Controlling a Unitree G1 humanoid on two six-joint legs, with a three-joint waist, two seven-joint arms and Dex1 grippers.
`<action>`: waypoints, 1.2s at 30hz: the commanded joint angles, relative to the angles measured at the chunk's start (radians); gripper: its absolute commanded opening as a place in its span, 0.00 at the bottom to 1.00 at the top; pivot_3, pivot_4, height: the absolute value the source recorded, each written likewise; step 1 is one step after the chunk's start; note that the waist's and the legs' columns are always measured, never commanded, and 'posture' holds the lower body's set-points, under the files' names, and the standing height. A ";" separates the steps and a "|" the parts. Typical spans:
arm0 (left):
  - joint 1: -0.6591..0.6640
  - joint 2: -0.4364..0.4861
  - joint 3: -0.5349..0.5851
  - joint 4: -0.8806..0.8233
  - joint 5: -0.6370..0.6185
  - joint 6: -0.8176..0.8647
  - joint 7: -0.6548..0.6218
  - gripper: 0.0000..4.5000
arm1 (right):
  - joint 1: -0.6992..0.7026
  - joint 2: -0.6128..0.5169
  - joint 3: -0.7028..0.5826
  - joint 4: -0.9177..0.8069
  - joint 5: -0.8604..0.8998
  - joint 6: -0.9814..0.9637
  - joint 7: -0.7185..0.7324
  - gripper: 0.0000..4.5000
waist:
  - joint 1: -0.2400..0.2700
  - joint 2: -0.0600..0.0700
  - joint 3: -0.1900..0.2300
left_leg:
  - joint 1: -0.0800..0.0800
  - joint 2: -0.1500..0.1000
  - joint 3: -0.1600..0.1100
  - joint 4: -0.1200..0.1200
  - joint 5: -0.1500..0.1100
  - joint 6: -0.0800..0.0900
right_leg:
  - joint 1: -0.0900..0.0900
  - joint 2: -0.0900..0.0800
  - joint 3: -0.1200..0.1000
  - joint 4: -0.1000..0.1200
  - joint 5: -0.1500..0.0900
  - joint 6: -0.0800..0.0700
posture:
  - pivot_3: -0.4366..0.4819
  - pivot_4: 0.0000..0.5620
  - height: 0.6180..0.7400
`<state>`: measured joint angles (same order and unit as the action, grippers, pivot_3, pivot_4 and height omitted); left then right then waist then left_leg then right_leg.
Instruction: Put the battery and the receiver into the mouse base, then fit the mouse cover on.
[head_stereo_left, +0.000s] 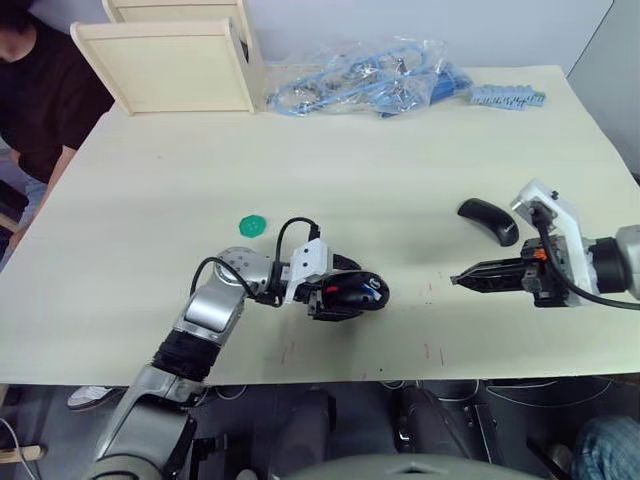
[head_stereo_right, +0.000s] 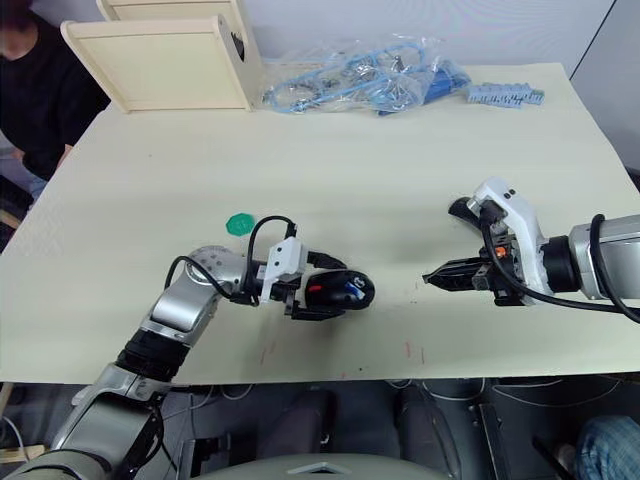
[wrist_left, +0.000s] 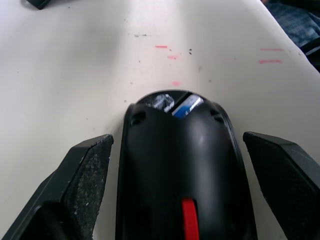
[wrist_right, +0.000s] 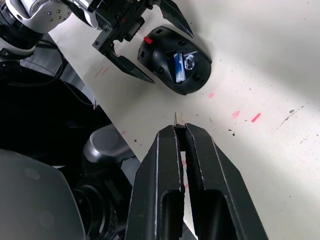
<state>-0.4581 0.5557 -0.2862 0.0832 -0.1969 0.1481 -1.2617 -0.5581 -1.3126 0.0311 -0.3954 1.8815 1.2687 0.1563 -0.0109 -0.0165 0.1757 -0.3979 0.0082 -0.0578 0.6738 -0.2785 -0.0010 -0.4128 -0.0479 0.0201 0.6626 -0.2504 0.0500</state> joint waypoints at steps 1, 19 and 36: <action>-0.019 -0.004 -0.007 -0.041 0.002 0.010 0.003 0.99 | -0.012 -0.003 -0.007 -0.010 0.015 -0.021 -0.002 0.00 | 0.000 0.000 0.000 | 0.000 0.000 0.000 0.000 0.000 0.000 | 0.000 0.000 0.000 0.000 0.000 0.000 | 0.48 0.27 1.00; -0.038 0.003 -0.024 -0.056 0.034 0.023 -0.002 0.99 | -0.016 0.004 0.007 -0.020 0.027 -0.040 -0.018 0.00 | 0.000 0.000 0.000 | 0.000 0.000 0.000 0.000 0.000 0.000 | 0.000 0.000 0.000 0.000 0.000 0.000 | 0.48 0.27 1.00; -0.064 0.011 -0.044 -0.041 0.074 0.024 -0.006 0.99 | -0.026 0.018 0.019 -0.025 0.029 -0.047 -0.029 0.00 | 0.000 0.000 0.000 | 0.000 0.000 0.000 0.000 0.000 0.000 | 0.000 0.000 0.000 0.000 0.000 0.000 | 0.48 0.27 1.00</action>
<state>-0.5067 0.5622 -0.3249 0.0594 -0.1206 0.1820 -1.2633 -0.5665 -1.2920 0.0629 -0.4051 1.8903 1.2383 0.1249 -0.0110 -0.0165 0.1757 -0.3979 0.0081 -0.0578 0.6739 -0.2785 -0.0010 -0.4128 -0.0478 0.0201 0.6627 -0.2504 0.0500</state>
